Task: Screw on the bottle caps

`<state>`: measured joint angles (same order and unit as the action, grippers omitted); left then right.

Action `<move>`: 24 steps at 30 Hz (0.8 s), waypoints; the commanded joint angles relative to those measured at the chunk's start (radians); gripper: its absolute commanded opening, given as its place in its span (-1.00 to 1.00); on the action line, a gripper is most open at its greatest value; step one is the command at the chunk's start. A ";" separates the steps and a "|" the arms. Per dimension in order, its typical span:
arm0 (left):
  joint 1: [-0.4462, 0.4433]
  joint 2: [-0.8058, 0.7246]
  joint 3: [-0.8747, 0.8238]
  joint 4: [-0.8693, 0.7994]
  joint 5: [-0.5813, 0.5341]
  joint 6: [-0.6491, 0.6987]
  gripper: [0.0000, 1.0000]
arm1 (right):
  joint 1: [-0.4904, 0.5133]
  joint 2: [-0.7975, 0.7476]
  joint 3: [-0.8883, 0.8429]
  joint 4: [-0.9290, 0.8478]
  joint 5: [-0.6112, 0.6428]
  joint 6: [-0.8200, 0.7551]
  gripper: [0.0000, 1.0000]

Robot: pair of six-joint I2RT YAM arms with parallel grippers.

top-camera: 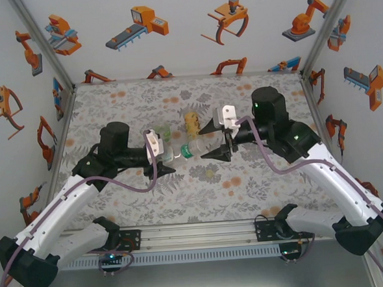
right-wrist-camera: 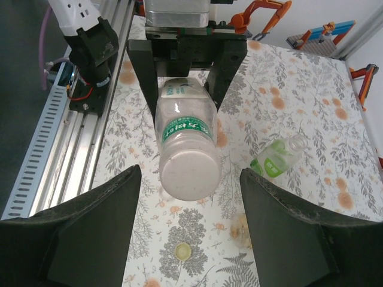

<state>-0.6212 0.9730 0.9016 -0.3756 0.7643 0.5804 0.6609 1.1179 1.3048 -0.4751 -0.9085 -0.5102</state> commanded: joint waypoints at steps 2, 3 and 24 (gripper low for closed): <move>-0.005 -0.001 0.032 -0.007 0.042 0.019 -1.00 | 0.005 0.014 0.031 0.018 -0.047 -0.035 0.19; -0.005 -0.001 0.031 -0.007 0.044 0.018 -1.00 | 0.005 0.015 0.030 0.018 -0.047 -0.034 0.18; -0.006 0.008 0.037 -0.006 0.046 0.018 -1.00 | 0.006 0.013 0.010 0.023 -0.054 -0.008 -0.18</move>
<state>-0.6216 0.9794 0.9020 -0.3759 0.7795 0.5812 0.6609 1.1385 1.3048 -0.4747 -0.9428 -0.5209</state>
